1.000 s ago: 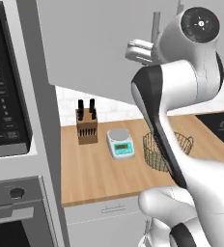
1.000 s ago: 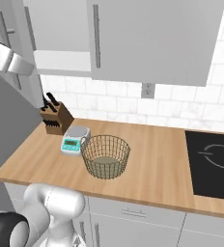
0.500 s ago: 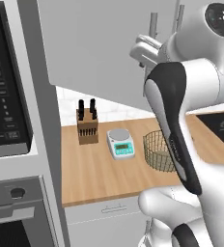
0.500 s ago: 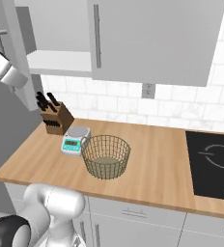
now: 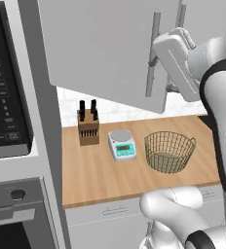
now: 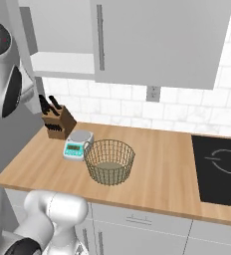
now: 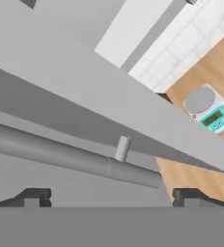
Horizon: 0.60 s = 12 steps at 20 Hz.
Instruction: Open the cabinet, pick up the bread from the cabinet and place it in the basket. Then move the basket to the dining counter.
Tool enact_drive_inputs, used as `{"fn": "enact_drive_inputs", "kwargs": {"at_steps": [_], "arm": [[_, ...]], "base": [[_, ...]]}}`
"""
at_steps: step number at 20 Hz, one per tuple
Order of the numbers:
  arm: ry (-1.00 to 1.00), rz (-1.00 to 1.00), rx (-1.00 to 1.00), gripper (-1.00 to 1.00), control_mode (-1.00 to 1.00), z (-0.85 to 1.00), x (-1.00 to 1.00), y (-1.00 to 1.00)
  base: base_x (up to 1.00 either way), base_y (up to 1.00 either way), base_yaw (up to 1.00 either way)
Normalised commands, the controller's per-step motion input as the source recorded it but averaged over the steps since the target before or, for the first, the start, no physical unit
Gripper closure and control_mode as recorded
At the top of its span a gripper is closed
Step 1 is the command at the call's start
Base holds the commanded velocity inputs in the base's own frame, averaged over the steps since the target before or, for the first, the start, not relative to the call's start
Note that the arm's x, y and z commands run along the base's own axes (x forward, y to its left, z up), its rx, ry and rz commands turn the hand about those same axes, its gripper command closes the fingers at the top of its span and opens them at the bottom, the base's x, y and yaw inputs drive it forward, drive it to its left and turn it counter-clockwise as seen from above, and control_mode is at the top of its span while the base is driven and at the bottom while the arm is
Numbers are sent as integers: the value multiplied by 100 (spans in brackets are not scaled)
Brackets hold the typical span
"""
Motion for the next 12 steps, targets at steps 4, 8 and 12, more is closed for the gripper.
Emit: {"fn": "enact_drive_inputs", "kwargs": {"at_steps": [4, 8, 12], "arm": [[-15, 28, 20, -100, -100, 5, -10, -11], [-20, 22, 8, -100, -100, 11, -35, -38], [-1, 8, 3, -100, -100, 5, -8, -92]], "base": [[0, 0, 0], [0, 0, 0], [0, 0, 0]]}}
